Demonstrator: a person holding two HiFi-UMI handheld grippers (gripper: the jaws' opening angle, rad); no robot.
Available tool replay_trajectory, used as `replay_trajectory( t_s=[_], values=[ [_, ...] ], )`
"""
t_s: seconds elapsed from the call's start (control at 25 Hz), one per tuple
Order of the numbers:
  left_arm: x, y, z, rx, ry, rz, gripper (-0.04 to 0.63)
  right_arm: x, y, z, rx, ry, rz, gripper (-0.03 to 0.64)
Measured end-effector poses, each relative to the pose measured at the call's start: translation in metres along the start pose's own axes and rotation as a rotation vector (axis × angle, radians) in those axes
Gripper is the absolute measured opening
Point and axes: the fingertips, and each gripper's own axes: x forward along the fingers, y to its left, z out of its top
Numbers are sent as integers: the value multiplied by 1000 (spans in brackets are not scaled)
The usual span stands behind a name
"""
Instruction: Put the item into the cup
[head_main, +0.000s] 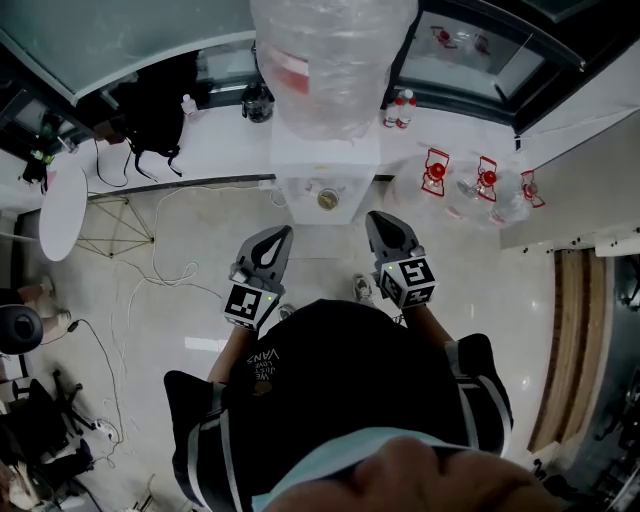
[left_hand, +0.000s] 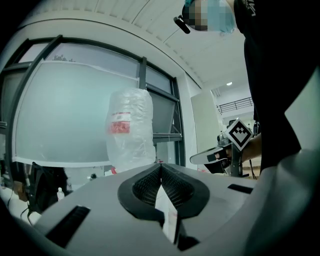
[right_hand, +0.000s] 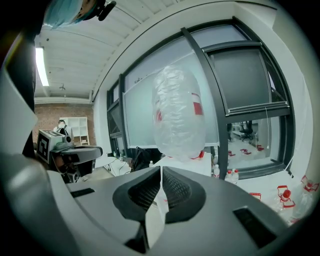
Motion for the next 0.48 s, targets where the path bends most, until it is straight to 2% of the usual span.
replay_trajectory(
  t_s=[0.48],
  values=[
    [0,1,-2,16,9,15,20,3,-5,0,6,6,-7,44]
  ],
)
